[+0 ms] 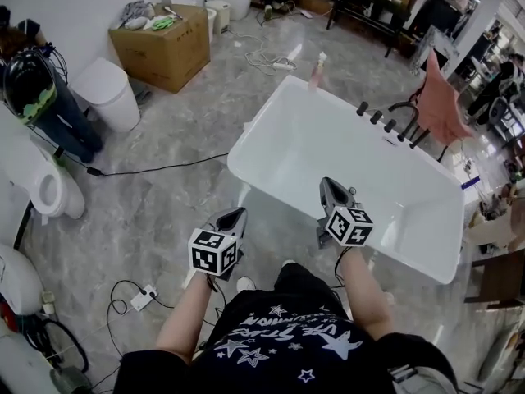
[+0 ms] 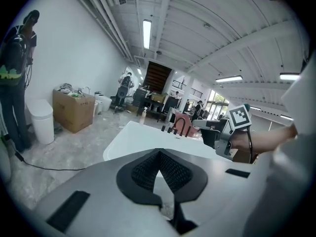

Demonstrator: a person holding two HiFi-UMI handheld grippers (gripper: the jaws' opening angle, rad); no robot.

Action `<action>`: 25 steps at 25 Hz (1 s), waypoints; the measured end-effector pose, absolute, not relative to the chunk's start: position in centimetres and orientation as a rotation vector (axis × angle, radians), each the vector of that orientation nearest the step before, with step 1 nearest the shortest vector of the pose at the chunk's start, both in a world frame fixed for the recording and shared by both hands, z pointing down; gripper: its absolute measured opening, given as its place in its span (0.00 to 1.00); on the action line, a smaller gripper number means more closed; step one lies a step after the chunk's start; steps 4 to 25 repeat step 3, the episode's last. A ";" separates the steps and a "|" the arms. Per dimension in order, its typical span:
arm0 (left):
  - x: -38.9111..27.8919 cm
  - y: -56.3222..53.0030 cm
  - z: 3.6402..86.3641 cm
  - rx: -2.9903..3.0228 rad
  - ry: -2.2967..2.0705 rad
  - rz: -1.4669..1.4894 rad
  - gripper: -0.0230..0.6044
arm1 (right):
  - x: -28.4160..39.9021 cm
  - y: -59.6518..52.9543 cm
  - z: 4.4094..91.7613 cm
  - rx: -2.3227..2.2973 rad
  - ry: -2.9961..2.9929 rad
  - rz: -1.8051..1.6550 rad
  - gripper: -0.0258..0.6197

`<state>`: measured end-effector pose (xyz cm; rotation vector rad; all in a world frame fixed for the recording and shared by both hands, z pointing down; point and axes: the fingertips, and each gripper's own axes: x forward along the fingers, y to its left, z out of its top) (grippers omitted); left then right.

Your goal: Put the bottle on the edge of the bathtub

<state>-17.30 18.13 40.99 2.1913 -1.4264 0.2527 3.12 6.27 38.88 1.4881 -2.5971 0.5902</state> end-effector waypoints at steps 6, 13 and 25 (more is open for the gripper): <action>-16.6 19.2 40.9 2.188 -1.439 0.255 0.06 | 4.1 7.0 38.2 1.502 -2.616 0.600 0.06; -16.6 19.2 40.9 2.188 -1.439 0.255 0.06 | 4.1 7.0 38.2 1.502 -2.616 0.600 0.06; -16.6 19.2 40.9 2.188 -1.439 0.255 0.06 | 4.1 7.0 38.2 1.502 -2.616 0.600 0.06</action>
